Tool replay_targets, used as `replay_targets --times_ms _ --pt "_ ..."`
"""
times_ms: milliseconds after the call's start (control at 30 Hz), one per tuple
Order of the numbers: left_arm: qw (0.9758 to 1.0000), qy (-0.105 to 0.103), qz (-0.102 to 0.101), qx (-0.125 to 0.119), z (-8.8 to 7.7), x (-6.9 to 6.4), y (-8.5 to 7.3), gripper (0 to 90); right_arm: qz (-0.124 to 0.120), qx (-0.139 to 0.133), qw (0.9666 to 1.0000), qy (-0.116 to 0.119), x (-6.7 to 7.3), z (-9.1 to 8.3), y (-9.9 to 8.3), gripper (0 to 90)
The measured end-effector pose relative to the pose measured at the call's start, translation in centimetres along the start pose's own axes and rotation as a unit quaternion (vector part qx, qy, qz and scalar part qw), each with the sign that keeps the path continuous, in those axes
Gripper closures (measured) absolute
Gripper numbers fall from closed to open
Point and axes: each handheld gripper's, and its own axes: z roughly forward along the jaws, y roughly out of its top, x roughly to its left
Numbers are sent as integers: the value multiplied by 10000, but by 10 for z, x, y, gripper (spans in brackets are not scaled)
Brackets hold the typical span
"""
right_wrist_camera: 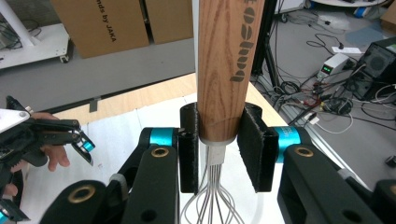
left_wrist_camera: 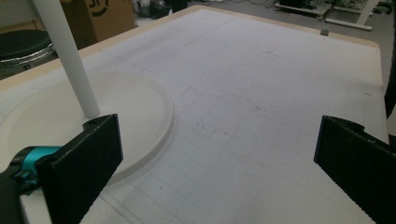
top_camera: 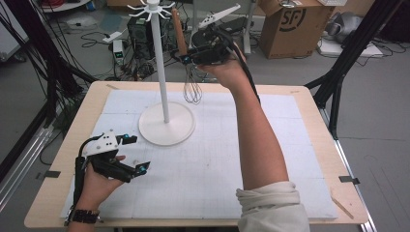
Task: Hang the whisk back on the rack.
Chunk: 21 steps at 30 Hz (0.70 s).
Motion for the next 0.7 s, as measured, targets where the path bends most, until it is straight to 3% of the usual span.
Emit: replay_targets --times_ms 400,500,700 --pt "10000 -51 49 50 5 -3 0 17 74 48 9999 -61 3 19 7 695" --pt "10000 -45 65 46 5 -3 0 17 -83 91 9997 -204 5 20 8 598" --pt "10000 -45 25 37 3 -3 0 17 -80 15 9997 -230 7 10 4 485"
